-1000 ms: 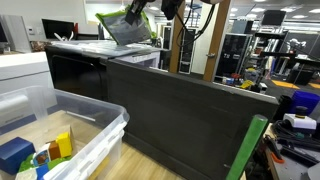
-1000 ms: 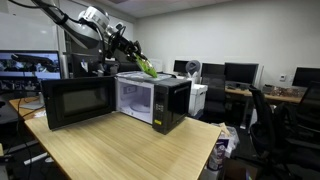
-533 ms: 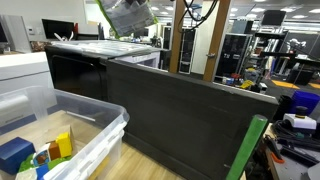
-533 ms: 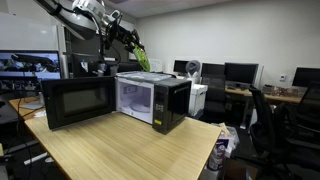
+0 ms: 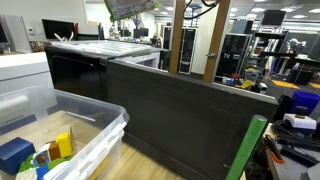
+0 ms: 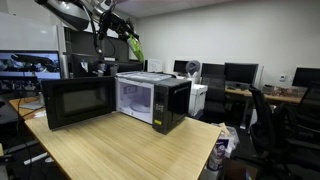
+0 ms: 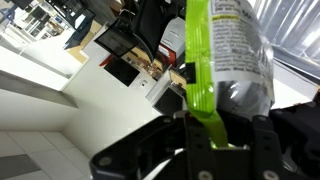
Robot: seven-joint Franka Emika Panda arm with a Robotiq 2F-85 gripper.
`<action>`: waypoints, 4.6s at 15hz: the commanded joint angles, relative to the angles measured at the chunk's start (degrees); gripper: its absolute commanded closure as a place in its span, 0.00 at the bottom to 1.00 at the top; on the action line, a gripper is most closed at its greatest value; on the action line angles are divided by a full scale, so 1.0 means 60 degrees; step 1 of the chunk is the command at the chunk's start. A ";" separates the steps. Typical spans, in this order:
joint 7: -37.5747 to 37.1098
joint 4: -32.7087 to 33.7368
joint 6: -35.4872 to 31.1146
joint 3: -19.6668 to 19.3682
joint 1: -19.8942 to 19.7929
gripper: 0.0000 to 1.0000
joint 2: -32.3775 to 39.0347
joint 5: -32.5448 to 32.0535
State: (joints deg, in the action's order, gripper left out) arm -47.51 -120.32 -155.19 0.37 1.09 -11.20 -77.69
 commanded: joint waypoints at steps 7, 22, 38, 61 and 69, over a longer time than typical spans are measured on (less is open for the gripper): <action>0.4644 -0.2845 0.0019 -0.0446 0.0362 0.97 -0.2399 0.5220; 0.6417 -0.4558 0.1952 0.0604 -0.0121 0.98 -0.2561 0.7404; 0.5716 -0.5017 0.1171 0.1037 -0.0743 0.98 -0.1451 0.4932; 0.1075 -0.3457 -0.3633 0.0527 -0.1864 0.98 0.0484 -0.3545; -0.3203 -0.3298 -0.3366 0.0299 -0.1519 0.98 0.0754 -0.7301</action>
State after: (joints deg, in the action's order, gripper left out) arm -60.12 -140.34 -175.48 3.15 -8.96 -7.70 -115.49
